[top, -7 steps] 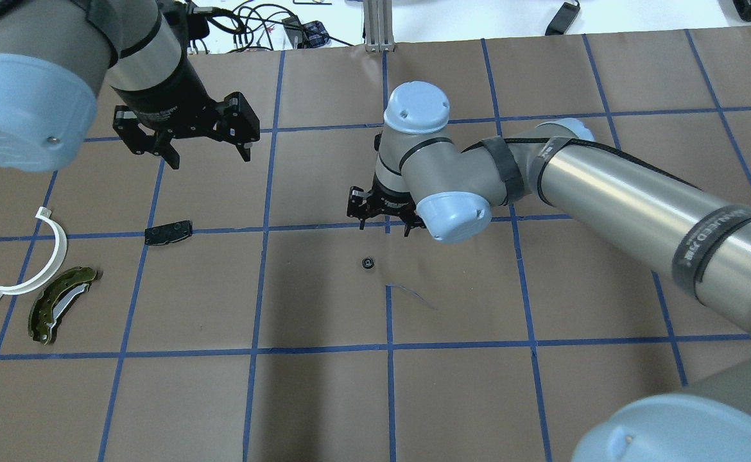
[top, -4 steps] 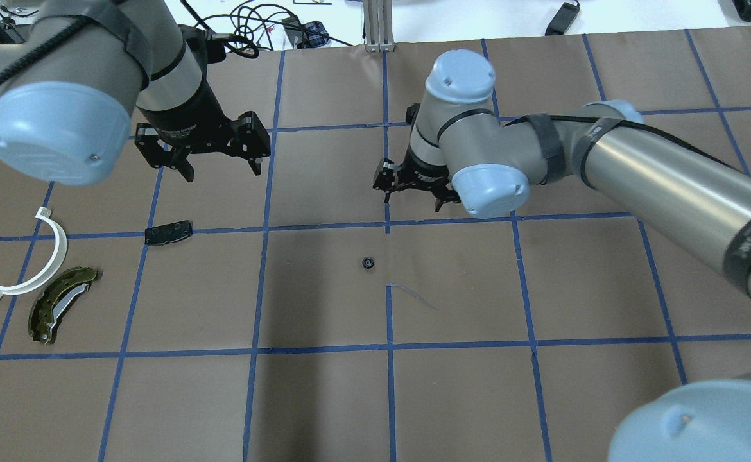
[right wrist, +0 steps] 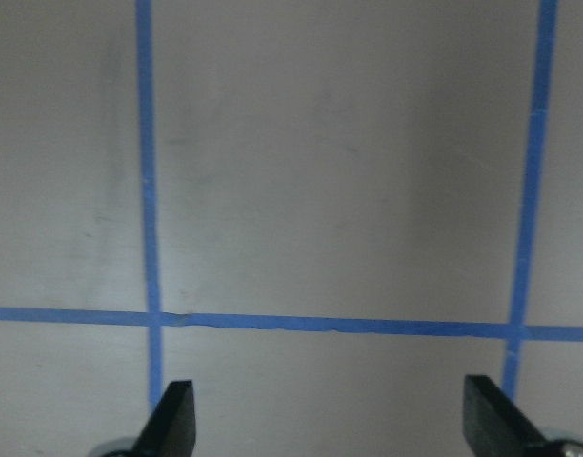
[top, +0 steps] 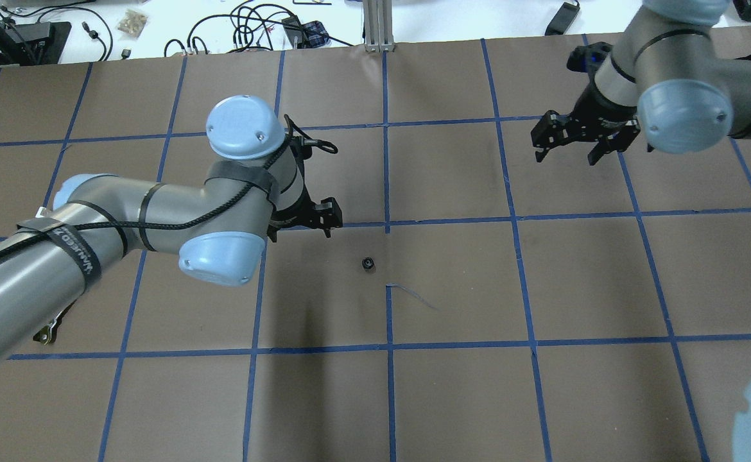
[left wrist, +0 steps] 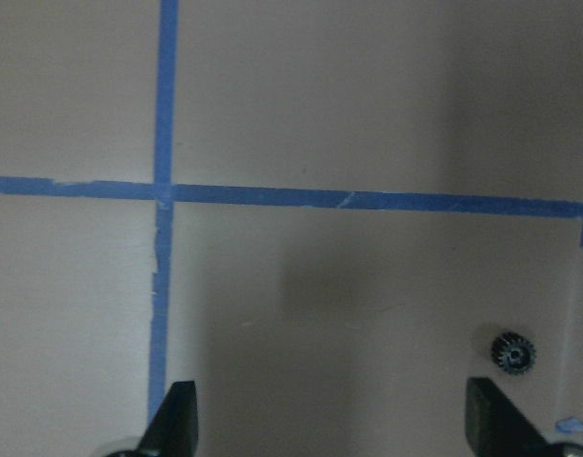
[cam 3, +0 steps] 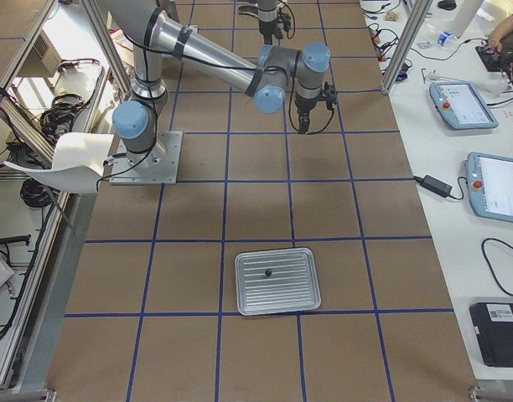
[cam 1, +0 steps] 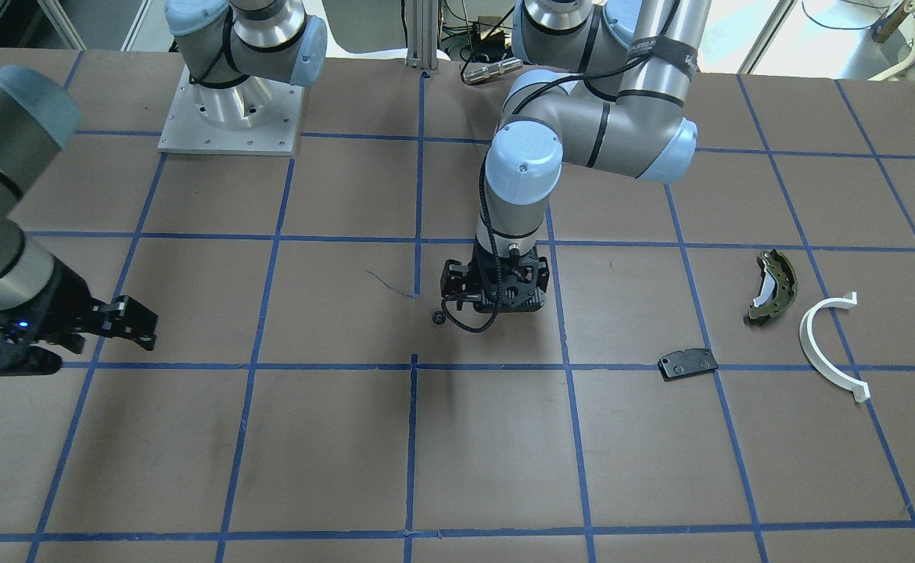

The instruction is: Place bearing gear from tray to pile

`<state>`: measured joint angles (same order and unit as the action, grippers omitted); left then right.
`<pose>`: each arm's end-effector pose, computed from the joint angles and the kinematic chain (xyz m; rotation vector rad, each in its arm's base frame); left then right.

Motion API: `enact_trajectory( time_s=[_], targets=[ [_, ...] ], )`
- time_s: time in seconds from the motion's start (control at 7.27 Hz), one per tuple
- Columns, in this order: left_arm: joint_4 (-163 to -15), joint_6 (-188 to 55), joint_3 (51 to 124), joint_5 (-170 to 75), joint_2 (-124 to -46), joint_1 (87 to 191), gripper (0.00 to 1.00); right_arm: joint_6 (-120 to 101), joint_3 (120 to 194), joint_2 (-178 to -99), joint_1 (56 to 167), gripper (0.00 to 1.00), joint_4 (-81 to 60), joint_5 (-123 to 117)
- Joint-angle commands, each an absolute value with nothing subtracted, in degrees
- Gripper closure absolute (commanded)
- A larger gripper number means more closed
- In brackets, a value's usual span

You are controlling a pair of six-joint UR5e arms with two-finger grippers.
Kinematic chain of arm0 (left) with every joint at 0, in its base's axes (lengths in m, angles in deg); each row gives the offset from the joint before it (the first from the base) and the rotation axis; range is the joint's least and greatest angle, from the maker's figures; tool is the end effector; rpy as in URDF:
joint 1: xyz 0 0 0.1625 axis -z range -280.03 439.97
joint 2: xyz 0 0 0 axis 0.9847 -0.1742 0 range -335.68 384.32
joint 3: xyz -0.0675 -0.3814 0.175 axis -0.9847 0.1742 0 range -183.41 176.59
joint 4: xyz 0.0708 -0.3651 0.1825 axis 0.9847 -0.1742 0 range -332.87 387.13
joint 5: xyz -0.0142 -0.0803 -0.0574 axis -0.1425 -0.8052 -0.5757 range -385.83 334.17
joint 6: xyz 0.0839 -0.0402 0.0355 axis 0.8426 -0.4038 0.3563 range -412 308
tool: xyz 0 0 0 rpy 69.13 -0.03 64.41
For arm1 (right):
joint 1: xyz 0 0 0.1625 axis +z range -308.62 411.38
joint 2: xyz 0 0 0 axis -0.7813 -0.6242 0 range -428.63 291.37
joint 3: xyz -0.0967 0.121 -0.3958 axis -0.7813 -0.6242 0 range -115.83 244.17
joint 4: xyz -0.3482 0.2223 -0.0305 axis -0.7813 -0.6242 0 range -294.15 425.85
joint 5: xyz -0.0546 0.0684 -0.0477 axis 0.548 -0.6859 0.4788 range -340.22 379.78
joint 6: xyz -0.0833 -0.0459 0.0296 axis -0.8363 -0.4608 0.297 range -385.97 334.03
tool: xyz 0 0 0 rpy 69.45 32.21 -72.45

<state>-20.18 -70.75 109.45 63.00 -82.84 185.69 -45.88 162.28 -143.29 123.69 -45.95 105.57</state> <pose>-0.2739 -0.4735 0.2216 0.0814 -3.1066 0.0600 -0.0389 -0.5848 0.3142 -0.0578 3.0623 0.0053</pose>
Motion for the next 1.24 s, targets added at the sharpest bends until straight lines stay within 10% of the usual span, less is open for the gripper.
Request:
enact_trajectory(
  time_s=[0.0, 0.41, 1.1],
  targets=[
    [-13.33, -73.96, 109.62, 59.6, -88.25, 188.85, 0.0, -61.94, 162.25, -143.6, 113.48, 0.0, -45.59, 109.41],
    [-11.99, -73.71, 109.62, 60.39, -89.58, 190.97, 0.02, -81.03, 161.99, -142.98, 100.45, 0.0, -46.73, 111.01],
    [-11.37, -73.36, 109.36, 61.62, -90.64, 190.97, 0.78, -98.99, 157.09, -133.34, 89.8, 0.0, -55.68, 113.73]
  ],
)
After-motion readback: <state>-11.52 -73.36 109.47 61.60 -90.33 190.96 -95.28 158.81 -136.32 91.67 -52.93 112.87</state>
